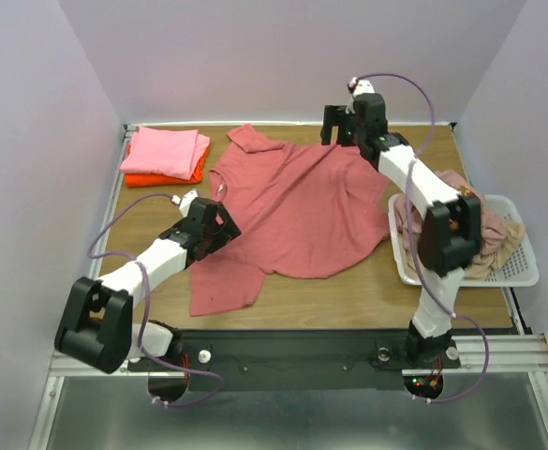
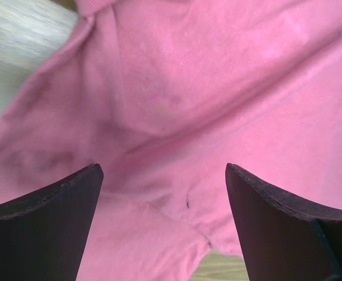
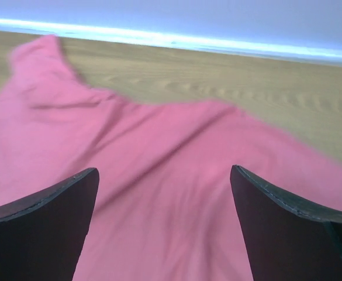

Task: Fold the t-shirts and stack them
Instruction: Flatten the tshirt out

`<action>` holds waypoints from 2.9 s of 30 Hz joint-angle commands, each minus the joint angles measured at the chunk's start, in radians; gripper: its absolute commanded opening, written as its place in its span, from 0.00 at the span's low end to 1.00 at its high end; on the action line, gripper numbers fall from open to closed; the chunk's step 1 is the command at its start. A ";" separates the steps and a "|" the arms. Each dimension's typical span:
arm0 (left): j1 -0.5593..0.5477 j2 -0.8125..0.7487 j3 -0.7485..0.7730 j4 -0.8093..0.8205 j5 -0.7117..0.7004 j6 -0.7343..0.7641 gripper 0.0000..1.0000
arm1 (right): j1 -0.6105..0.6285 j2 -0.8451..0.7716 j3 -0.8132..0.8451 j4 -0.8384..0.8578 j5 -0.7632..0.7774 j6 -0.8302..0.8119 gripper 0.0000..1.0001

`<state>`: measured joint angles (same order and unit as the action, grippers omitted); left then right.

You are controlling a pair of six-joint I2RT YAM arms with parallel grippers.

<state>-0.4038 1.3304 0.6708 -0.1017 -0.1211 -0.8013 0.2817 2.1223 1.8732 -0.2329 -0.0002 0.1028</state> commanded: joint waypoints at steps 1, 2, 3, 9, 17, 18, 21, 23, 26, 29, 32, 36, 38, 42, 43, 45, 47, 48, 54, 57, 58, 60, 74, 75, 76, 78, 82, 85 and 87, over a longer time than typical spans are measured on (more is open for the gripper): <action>0.000 -0.123 -0.029 -0.070 -0.057 -0.007 0.98 | 0.077 -0.363 -0.329 0.043 0.100 0.225 1.00; 0.000 -0.161 -0.043 -0.078 -0.058 -0.015 0.98 | 0.094 -0.431 -0.404 0.040 0.118 0.292 1.00; -0.001 -0.180 -0.065 -0.088 -0.061 -0.025 0.98 | 0.141 -0.535 -0.551 0.037 0.162 0.319 1.00; -0.001 -0.290 -0.105 -0.127 -0.044 -0.006 0.98 | 0.226 -0.850 -0.952 -0.045 0.232 0.507 1.00; -0.001 -0.335 -0.103 -0.133 -0.049 0.010 0.98 | 0.229 -1.044 -1.212 -0.148 0.215 0.668 1.00; -0.001 -0.336 -0.099 -0.133 -0.054 0.010 0.98 | 0.229 -1.032 -1.244 -0.143 0.221 0.682 1.00; -0.001 -0.338 -0.094 -0.135 -0.052 0.008 0.98 | 0.231 -0.968 -1.246 -0.131 0.302 0.722 1.00; -0.001 -0.338 -0.097 -0.135 -0.049 0.007 0.98 | 0.231 -0.938 -1.243 -0.118 0.337 0.753 1.00; -0.001 -0.341 -0.106 -0.133 -0.049 0.007 0.98 | 0.232 -0.882 -1.241 -0.053 0.355 0.761 0.95; -0.001 -0.341 -0.114 -0.125 -0.045 0.004 0.98 | 0.231 -0.805 -1.235 0.004 0.370 0.767 0.84; -0.001 -0.341 -0.112 -0.127 -0.045 0.008 0.98 | 0.232 -0.731 -1.214 0.007 0.382 0.778 0.74; -0.001 -0.339 -0.108 -0.125 -0.046 0.013 0.98 | 0.237 -0.700 -1.200 0.018 0.396 0.779 0.43; -0.001 -0.335 -0.103 -0.124 -0.046 0.016 0.98 | 0.240 -0.703 -1.189 0.018 0.398 0.772 0.18; -0.001 -0.323 -0.099 -0.125 -0.043 0.019 0.98 | 0.254 -0.700 -1.120 0.017 0.376 0.726 0.07; -0.001 -0.323 -0.099 -0.124 -0.043 0.019 0.98 | 0.254 -0.693 -1.105 0.017 0.370 0.726 0.07; -0.001 -0.320 -0.096 -0.125 -0.045 0.019 0.98 | 0.260 -0.674 -1.076 0.017 0.361 0.706 0.07; -0.001 -0.318 -0.093 -0.125 -0.048 0.020 0.98 | 0.269 -0.633 -1.021 0.014 0.348 0.692 0.07; -0.001 -0.315 -0.091 -0.124 -0.048 0.022 0.98 | 0.270 -0.618 -0.998 0.010 0.347 0.684 0.07; -0.001 -0.280 -0.077 -0.122 -0.048 0.031 0.98 | 0.278 -0.431 -0.797 0.001 0.348 0.617 0.07; 0.000 -0.260 -0.076 -0.118 -0.049 0.031 0.98 | 0.277 -0.319 -0.668 -0.005 0.347 0.572 0.09; 0.000 -0.257 -0.076 -0.118 -0.049 0.033 0.98 | 0.278 -0.288 -0.637 -0.014 0.342 0.563 0.11; 0.000 -0.240 -0.074 -0.115 -0.052 0.033 0.99 | 0.277 -0.207 -0.544 -0.043 0.342 0.529 0.18; 0.000 -0.154 -0.074 -0.075 -0.025 0.037 0.98 | 0.278 -0.450 -0.678 -0.091 0.322 0.436 0.77; 0.000 -0.149 -0.074 -0.067 -0.022 0.037 0.98 | 0.278 -0.464 -0.690 -0.088 0.318 0.434 0.77; 0.000 -0.143 -0.074 -0.063 -0.022 0.039 0.98 | 0.278 -0.478 -0.704 -0.088 0.321 0.436 0.77; 0.000 -0.129 -0.074 -0.055 -0.017 0.039 0.98 | 0.278 -0.518 -0.743 -0.088 0.327 0.445 0.77; 0.000 -0.120 -0.082 -0.043 -0.008 0.037 0.98 | 0.278 -0.590 -0.828 -0.085 0.301 0.485 0.75; 0.000 -0.119 -0.094 -0.024 -0.002 0.034 0.98 | 0.278 -0.595 -0.879 -0.074 0.287 0.512 0.68; 0.000 -0.109 -0.096 -0.013 0.004 0.036 0.98 | 0.278 -0.578 -0.884 -0.069 0.285 0.535 0.65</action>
<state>-0.4038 1.2144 0.5655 -0.1547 -0.1268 -0.7753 0.5514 1.5467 1.0008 -0.3313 0.2981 0.5915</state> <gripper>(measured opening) 0.985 0.663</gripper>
